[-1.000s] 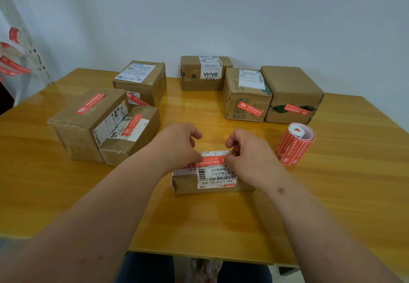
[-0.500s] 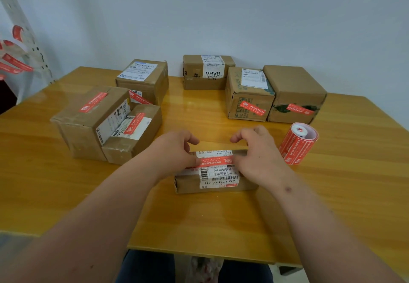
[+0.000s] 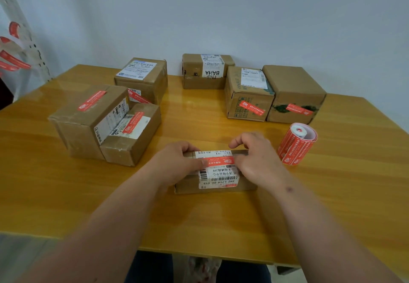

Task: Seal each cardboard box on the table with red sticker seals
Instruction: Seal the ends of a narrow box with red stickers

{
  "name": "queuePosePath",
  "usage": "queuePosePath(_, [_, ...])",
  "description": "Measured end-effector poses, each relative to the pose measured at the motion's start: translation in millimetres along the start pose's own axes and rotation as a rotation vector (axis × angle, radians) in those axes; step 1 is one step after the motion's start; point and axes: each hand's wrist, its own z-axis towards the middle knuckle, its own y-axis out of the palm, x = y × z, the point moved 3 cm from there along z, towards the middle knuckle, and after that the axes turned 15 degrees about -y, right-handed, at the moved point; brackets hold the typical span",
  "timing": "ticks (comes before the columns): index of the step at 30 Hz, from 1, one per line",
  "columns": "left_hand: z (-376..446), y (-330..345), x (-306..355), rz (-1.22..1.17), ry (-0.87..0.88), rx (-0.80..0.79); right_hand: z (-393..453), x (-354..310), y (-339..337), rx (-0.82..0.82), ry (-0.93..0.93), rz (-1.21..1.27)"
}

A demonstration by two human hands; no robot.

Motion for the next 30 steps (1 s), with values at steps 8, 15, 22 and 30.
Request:
queuePosePath(8, [-3.4, 7.2, 2.4, 0.041, 0.013, 0.131, 1.2, -0.9, 1.9, 0.009, -0.017, -0.045])
queuePosePath(15, [-5.7, 4.3, 1.3, -0.161, -0.084, -0.020, 4.8, 0.7, 4.6, 0.052, 0.000, -0.077])
queuePosePath(22, [-8.0, 0.9, -5.9, -0.144, -0.016, -0.001, 1.9, 0.9, 4.3, 0.000, -0.033, -0.047])
queuePosePath(30, [-5.2, 0.8, -7.3, -0.224, -0.066, -0.107, -4.2, 0.9, -0.7, -0.012, -0.082, 0.052])
